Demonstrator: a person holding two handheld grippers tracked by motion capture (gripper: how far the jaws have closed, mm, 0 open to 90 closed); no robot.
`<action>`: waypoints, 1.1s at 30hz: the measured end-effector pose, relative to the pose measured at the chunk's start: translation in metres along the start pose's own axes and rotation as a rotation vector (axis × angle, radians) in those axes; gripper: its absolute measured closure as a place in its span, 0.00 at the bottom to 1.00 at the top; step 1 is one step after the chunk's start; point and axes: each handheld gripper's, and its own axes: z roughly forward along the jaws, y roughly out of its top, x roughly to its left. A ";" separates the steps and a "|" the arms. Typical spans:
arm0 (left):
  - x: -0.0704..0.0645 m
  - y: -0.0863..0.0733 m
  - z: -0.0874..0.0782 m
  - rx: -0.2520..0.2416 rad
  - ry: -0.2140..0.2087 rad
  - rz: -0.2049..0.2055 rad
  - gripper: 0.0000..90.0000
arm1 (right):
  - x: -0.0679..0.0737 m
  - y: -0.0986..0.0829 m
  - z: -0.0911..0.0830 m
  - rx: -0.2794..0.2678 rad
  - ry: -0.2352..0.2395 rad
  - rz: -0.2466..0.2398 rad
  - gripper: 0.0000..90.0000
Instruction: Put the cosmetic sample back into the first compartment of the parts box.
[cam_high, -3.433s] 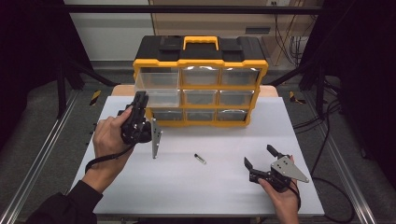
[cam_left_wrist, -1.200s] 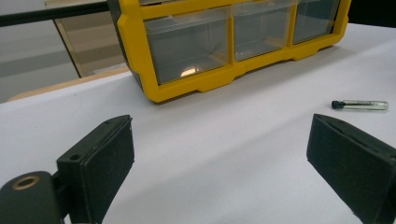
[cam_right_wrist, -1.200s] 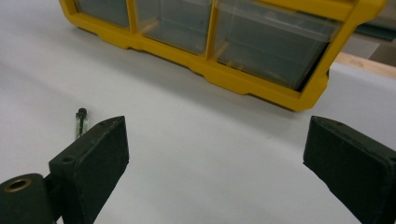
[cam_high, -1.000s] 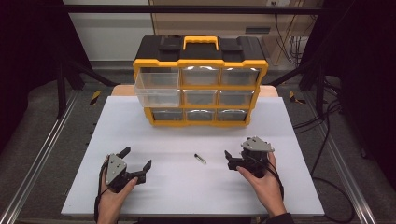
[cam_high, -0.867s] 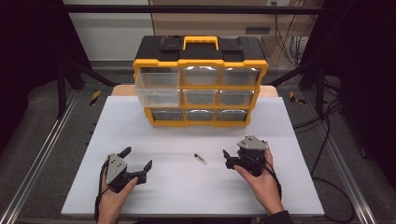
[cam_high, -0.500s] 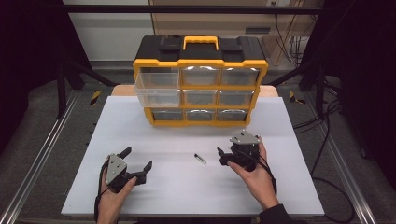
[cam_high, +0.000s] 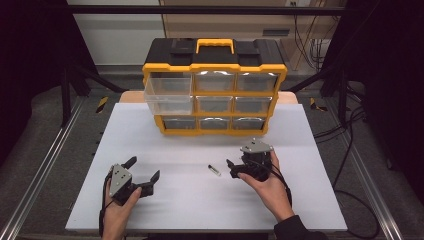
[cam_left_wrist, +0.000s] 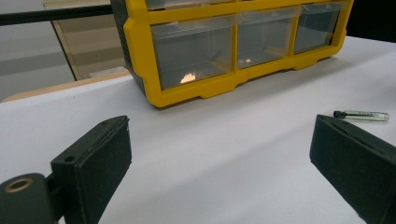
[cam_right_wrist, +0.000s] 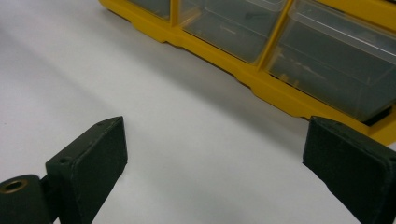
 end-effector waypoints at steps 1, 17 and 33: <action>0.001 0.000 0.000 0.001 0.001 -0.001 0.06 | 0.001 0.001 0.001 0.000 0.005 -0.002 0.07; 0.005 -0.001 -0.002 -0.015 -0.010 -0.026 0.05 | 0.027 0.016 0.027 0.081 0.085 -0.054 0.09; 0.007 -0.001 -0.003 -0.009 -0.031 -0.031 0.05 | 0.027 0.017 0.049 0.162 0.149 0.000 0.32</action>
